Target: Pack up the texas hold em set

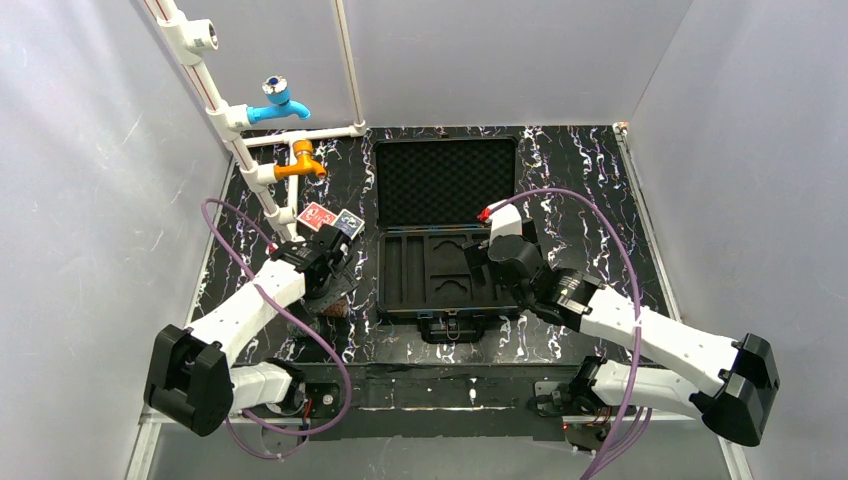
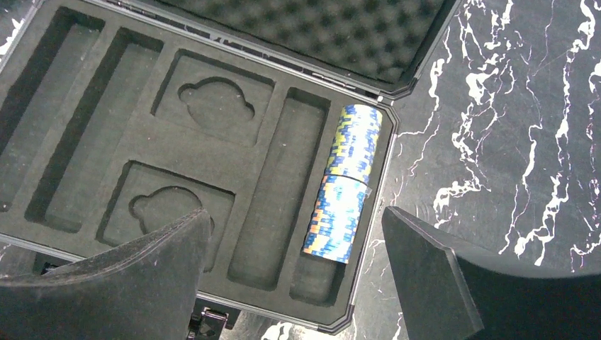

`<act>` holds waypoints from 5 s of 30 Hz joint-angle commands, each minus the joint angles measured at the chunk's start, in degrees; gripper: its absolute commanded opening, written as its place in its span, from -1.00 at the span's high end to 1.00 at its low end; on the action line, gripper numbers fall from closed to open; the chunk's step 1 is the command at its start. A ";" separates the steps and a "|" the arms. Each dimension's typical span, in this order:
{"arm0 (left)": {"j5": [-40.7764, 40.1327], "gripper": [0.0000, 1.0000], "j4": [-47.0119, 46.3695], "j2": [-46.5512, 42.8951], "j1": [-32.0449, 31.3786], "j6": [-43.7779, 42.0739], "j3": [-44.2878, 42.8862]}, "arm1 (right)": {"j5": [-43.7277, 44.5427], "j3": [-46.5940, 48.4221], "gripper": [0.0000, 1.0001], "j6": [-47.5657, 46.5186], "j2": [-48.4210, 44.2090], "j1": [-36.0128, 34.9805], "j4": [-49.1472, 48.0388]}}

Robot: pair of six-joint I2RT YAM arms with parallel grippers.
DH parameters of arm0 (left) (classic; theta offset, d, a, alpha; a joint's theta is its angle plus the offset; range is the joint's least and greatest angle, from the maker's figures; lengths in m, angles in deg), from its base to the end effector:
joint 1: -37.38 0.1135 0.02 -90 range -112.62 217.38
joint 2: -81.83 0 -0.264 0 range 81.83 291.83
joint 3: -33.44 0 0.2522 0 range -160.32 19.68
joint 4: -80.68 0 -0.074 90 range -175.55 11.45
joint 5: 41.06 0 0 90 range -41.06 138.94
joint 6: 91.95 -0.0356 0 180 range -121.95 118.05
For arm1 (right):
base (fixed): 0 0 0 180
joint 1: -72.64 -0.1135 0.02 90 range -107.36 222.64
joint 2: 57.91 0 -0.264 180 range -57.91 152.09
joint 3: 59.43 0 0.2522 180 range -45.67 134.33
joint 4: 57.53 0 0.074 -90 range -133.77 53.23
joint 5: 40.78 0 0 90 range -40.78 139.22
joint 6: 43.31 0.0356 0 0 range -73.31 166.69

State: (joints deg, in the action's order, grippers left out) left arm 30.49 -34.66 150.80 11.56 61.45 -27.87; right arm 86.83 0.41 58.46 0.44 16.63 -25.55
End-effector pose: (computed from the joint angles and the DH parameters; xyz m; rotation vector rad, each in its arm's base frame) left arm 0.1921 -0.0804 0.2236 -0.9338 2.5328 0.0173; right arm 0.1419 0.1716 0.2929 -0.3823 1.9479 0.0703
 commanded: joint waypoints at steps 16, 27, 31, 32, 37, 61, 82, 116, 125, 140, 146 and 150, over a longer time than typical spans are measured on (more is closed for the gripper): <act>2.71 -0.82 -12.09 -1.97 0.29 15.07 9.04 | -1.37 2.63 -0.96 -0.48 2.71 -0.24 -1.61; 0.45 -0.63 -15.53 -2.51 0.29 19.66 12.04 | -1.74 1.47 -0.96 -0.52 1.12 -0.24 -1.17; -0.79 -0.58 -14.92 -1.08 0.29 19.81 11.76 | -1.93 1.29 -0.96 -0.46 0.72 -0.24 -0.99; -0.93 -0.57 -14.94 -0.52 0.33 19.94 11.70 | -2.01 1.22 -0.96 -0.44 0.67 -0.24 -0.99; -1.76 -0.40 -15.16 1.22 0.33 19.94 11.53 | -2.51 1.18 -0.96 -0.43 0.65 -0.24 -0.82; 7.13 0.18 -26.86 5.07 -2.20 -16.35 9.12 | -1.09 -2.19 -0.96 -0.97 -3.23 -0.24 -5.59; 1.26 -0.32 -27.26 5.87 -2.43 -16.98 9.27 | -17.74 3.31 -0.96 -1.83 -1.43 -0.24 -0.01; 6.83 1.00 -21.45 8.19 -15.39 -21.04 -16.47 | 10.67 -3.29 -0.96 -1.80 -8.95 -0.24 -15.26; 10.87 1.00 -24.13 18.62 -18.10 -20.28 -25.43 | 11.21 -1.33 -0.96 -1.42 -9.04 -0.24 -11.59; 18.46 1.00 -26.64 39.04 -19.61 -18.00 -44.27 | 16.90 -1.67 -1.00 -11.54 -15.98 -0.20 -19.41; 20.99 1.00 -26.59 44.27 -19.59 -17.72 -49.58 | 19.49 1.14 -1.00 -13.46 -16.44 -0.24 -18.31; 22.74 1.00 -26.63 47.62 -19.68 -17.27 -53.22 | 19.91 3.17 -1.00 -16.18 -17.24 -0.24 -19.00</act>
State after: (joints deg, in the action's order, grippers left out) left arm 50.35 -59.84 197.94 -7.81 43.48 -75.76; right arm 103.90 -1.16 46.13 -15.23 16.63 -40.74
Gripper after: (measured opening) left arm 0.417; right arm 0.997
